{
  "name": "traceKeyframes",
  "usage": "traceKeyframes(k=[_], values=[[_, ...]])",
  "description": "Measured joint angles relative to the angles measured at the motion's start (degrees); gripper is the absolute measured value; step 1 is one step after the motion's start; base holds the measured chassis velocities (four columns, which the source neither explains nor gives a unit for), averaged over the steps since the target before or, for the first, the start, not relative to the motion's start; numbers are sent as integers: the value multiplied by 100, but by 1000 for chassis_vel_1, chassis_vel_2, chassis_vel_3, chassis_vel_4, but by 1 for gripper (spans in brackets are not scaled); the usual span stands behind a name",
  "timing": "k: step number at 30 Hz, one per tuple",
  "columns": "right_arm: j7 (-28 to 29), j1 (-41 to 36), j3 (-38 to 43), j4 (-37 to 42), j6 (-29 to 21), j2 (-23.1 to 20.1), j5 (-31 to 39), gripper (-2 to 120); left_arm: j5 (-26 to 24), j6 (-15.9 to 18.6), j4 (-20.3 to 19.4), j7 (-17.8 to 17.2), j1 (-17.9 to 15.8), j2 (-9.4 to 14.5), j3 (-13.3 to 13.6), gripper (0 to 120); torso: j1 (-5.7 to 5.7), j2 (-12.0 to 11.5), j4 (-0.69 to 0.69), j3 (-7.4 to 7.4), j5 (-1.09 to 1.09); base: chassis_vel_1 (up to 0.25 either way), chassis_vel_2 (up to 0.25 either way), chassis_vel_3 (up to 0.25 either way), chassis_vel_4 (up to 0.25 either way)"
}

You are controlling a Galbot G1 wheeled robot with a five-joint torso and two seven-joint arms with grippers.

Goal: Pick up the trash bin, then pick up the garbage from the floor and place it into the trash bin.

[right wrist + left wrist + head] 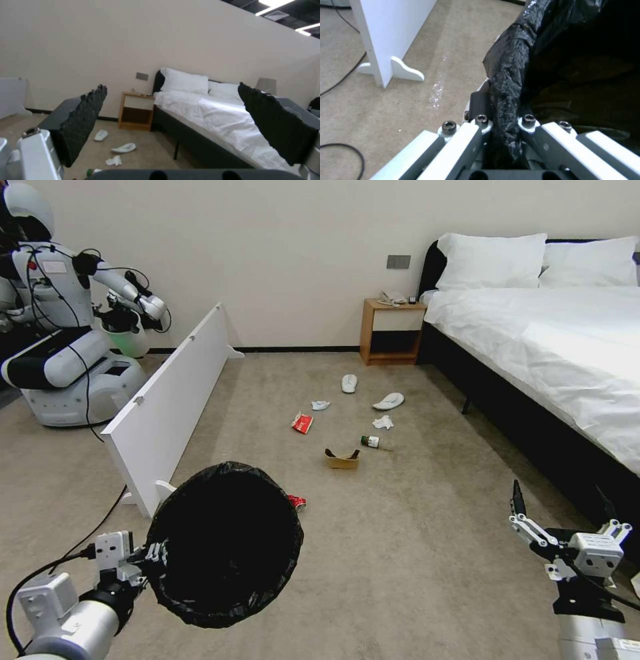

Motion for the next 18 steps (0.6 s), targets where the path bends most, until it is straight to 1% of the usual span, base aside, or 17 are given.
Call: traceKeyframes(k=[1,2,3,4,6,8,9,11,12,13,15,18], values=[[0,0,0,0,0,0,0,100,0,0,0,0,0,0,0,2,0,0,0,0,0,0,0,0,0],[3,6,-1,-14,-16,-17,29,100,-80,108,-34,-132,97,75,-22,2,0,0,1,0,0,0,0,0,0],[3,6,-1,-14,-16,-17,29,100,-80,108,-34,-132,97,75,-22,2,0,0,1,0,0,0,0,0,0],[6,13,-1,-25,-37,-34,62,100,-286,238,-61,-295,186,153,-44,2,0,0,2,0,-1,0,0,0,0],[8,19,-1,-38,-60,-51,99,100,-534,395,-85,-438,276,248,-81,2,0,0,1,0,-1,0,0,0,0],[8,20,0,-44,-65,-53,106,100,-615,435,-89,-496,290,268,-95,2,0,0,1,0,-1,0,0,0,0],[8,17,-1,-62,-71,-58,112,100,-895,499,-103,-678,315,322,-138,2,0,0,1,0,-1,0,0,0,0],[8,16,-2,-70,-70,-59,112,100,-984,509,-104,-726,324,342,-149,2,0,1,1,0,-1,0,0,0,0],[8,16,-8,-105,-67,-64,115,100,-1141,511,-99,-808,350,401,-173,2,0,0,1,0,-1,0,0,0,0],[8,16,-8,-105,-67,-64,115,100,-1141,511,-99,-808,350,401,-173,2,0,0,1,0,-1,0,0,0,0],[22,15,-6,-199,-52,-72,117,100,-1208,512,-13,-922,372,449,-186,2,0,1,1,0,-1,0,0,0,0],[52,5,-13,-296,-20,-73,118,100,-1166,513,90,-922,373,449,-182,2,0,1,0,0,-1,0,0,0,0]])
